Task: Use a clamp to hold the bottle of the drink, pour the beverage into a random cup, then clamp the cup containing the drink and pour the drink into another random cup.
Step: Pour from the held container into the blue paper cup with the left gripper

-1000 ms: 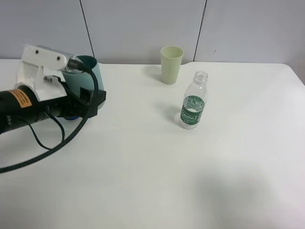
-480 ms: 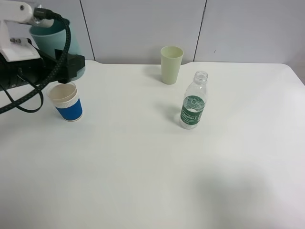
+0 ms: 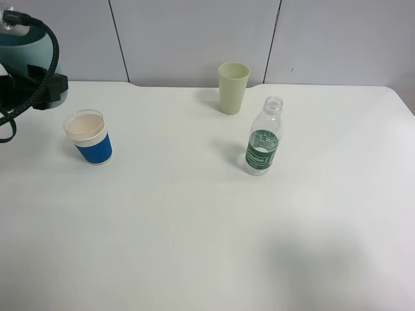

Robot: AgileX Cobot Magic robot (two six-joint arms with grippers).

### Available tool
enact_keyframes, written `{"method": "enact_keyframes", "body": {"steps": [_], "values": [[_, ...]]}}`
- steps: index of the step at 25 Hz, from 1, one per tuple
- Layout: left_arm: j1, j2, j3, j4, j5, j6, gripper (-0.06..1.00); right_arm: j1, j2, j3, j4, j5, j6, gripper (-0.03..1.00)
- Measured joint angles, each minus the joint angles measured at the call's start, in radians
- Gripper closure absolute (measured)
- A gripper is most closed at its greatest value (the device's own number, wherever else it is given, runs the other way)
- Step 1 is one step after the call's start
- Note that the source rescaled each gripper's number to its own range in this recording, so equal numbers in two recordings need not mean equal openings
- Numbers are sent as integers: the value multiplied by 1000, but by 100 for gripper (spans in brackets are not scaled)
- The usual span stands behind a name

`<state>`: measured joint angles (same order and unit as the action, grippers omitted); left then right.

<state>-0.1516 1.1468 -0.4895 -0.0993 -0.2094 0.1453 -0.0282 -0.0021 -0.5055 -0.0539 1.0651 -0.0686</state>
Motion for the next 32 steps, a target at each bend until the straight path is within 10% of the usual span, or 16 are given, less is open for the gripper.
{"method": "enact_keyframes", "body": {"steps": [8, 32], "values": [[110, -1, 0, 37, -47, 10, 93, 0, 0, 0, 0, 0, 0, -3], [120, 165, -3, 175, -179, 228, 93, 0, 0, 0, 0, 0, 0, -3]]}}
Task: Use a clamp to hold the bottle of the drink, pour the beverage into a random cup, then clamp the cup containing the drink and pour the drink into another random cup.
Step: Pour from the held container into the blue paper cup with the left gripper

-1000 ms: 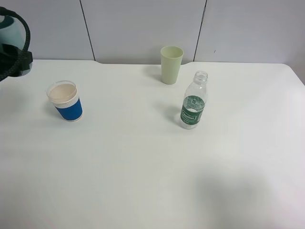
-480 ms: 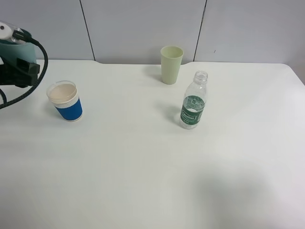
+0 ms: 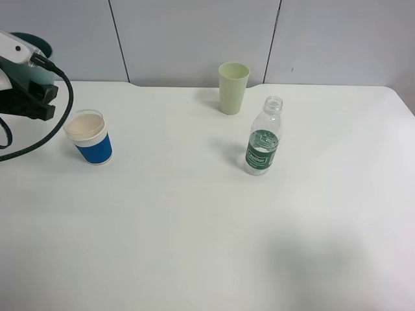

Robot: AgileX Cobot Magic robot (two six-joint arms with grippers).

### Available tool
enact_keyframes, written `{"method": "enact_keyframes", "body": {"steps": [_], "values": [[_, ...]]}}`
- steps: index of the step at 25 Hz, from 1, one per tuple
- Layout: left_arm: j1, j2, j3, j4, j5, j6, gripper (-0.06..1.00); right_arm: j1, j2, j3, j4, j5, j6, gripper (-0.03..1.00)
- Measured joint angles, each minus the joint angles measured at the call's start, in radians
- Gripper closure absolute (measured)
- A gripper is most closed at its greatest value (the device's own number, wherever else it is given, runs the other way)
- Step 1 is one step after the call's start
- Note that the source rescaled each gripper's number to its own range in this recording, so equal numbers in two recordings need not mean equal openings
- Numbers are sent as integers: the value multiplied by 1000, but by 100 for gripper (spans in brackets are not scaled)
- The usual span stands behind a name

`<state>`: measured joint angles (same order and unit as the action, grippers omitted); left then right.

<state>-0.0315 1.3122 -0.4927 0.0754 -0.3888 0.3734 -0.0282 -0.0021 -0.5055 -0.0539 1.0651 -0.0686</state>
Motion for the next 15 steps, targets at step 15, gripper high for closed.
{"method": "enact_keyframes", "body": {"steps": [15], "values": [[0, 93, -80, 0, 60, 147, 93, 0, 0, 0, 0, 0, 0, -3]]}}
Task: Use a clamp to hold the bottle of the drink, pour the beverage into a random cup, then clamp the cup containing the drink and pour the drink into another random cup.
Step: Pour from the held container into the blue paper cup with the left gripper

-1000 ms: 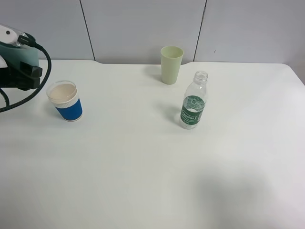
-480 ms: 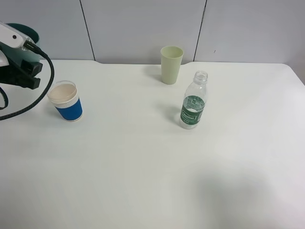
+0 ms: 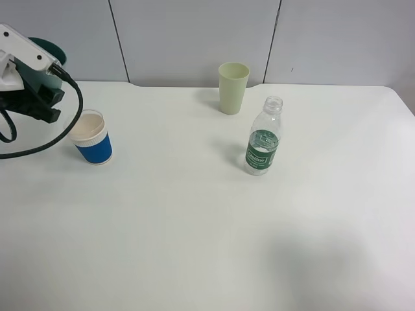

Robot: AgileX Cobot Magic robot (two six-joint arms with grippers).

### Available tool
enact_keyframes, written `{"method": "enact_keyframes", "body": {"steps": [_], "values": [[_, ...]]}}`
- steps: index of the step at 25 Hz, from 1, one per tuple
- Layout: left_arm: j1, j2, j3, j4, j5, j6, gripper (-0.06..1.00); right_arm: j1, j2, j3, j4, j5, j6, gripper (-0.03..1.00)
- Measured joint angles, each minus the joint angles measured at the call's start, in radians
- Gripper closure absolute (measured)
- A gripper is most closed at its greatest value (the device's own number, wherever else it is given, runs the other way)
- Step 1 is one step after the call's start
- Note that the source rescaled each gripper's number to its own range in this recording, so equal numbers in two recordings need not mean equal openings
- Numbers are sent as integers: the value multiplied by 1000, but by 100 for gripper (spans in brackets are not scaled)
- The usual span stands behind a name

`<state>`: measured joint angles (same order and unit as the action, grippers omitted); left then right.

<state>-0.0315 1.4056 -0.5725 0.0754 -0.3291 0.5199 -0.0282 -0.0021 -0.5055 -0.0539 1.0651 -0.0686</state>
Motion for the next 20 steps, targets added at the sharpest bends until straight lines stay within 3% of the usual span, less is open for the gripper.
{"method": "enact_keyframes", "body": {"steps": [8, 20], "values": [[0, 0, 0, 0, 0, 158, 93, 0, 0, 0, 0, 0, 0, -3], [70, 0, 0, 0, 15, 188, 93, 0, 0, 0, 0, 0, 0, -3]]}}
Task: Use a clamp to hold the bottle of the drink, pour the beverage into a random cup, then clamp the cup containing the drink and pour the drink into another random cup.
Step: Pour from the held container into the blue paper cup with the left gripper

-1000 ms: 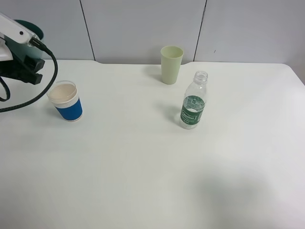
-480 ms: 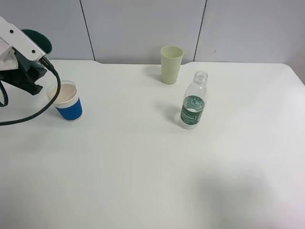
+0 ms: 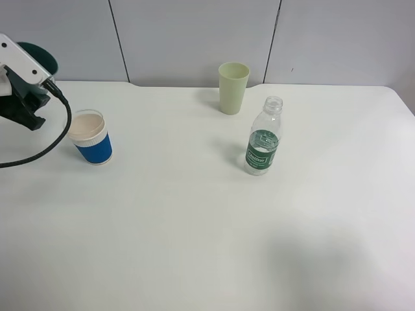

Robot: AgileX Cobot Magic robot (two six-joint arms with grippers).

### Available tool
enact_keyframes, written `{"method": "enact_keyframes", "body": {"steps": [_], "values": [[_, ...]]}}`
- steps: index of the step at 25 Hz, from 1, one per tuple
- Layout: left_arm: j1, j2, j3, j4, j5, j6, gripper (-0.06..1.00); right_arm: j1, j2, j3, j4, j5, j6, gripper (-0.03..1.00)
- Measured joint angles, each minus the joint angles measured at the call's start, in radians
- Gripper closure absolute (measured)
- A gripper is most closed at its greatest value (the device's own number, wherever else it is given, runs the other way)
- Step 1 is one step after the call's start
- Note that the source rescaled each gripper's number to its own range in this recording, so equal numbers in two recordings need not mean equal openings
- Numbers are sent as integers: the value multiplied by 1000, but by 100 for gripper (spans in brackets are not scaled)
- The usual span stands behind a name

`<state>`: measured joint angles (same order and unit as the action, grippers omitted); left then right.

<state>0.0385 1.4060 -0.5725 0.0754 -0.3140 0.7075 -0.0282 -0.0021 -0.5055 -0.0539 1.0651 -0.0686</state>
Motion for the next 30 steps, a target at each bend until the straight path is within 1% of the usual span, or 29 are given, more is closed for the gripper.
{"method": "enact_keyframes", "body": {"steps": [2, 6, 16, 25, 30], "values": [[0, 0, 0, 4, 0, 21, 93, 0, 0, 0, 0, 0, 0, -3], [0, 0, 0, 41, 0, 61, 93, 0, 0, 0, 0, 0, 0, -3], [0, 37, 0, 49, 0, 77, 93, 0, 0, 0, 0, 0, 0, -3], [0, 43, 0, 49, 0, 150, 93, 0, 0, 0, 0, 0, 0, -3], [0, 43, 0, 50, -2, 168, 93, 0, 0, 0, 0, 0, 0, -3]]}}
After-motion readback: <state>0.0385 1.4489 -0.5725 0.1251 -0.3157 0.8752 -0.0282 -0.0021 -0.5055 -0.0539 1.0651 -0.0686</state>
